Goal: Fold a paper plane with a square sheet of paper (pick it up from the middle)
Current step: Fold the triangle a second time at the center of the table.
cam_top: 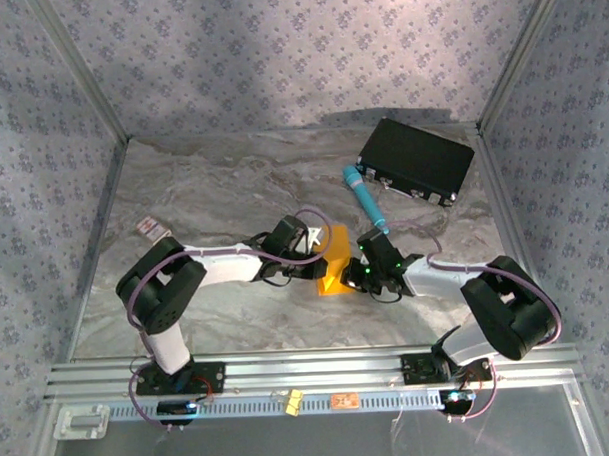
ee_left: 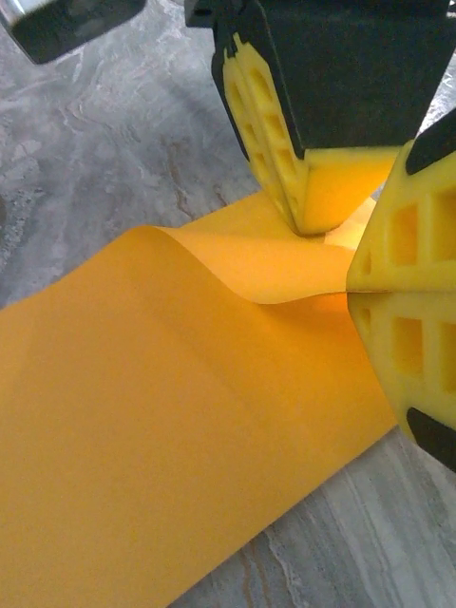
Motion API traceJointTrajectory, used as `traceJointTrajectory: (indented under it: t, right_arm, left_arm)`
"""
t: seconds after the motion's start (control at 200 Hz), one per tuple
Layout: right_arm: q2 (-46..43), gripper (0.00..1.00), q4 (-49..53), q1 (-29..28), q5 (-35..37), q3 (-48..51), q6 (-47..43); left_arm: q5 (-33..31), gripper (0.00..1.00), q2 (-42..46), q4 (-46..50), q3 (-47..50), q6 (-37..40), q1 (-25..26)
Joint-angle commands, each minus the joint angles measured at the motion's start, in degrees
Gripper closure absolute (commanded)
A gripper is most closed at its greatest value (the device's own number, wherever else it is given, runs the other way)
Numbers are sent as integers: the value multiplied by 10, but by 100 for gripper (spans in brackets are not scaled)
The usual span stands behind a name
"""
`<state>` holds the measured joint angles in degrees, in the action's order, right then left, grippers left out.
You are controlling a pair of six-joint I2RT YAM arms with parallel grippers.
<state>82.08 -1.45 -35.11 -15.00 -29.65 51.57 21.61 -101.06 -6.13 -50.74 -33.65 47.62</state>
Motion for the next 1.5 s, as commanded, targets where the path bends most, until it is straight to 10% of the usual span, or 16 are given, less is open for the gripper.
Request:
traceJointTrajectory:
  t: [0.0, 1.499]
  right_arm:
    - [14, 92, 62, 5, 9, -9, -23]
    - [22, 92, 61, 6, 2, -11, -26]
  left_arm:
    - [-3, 99, -5, 9, -16, 16, -1]
    - [-64, 99, -35, 60, -56, 73, -2]
